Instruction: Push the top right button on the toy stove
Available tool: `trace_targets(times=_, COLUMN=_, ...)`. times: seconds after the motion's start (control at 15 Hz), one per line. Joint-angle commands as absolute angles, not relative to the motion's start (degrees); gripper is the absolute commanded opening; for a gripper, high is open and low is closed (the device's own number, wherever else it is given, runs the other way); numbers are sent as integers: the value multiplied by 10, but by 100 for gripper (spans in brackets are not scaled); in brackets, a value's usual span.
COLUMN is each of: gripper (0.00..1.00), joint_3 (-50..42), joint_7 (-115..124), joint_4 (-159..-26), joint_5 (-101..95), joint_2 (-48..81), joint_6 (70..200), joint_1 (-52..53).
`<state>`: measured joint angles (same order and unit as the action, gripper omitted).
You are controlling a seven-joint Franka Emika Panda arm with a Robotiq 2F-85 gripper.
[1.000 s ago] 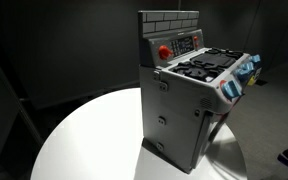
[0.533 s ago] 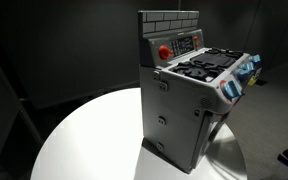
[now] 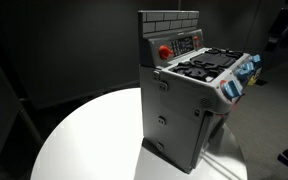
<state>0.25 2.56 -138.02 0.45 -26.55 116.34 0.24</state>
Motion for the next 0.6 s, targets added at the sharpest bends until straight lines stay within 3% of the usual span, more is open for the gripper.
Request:
trace_targets(times=0.0, gripper=100, joint_3=11, joint_7=56, joint_4=-1319, joint_5=-2, joint_2=-205, joint_6=1197, joint_1=-7)
trace_targets(times=0.53, gripper=100, joint_3=24, joint_7=143, joint_4=-1237, joint_5=-41, joint_2=-105, joint_6=1289, joint_1=-14)
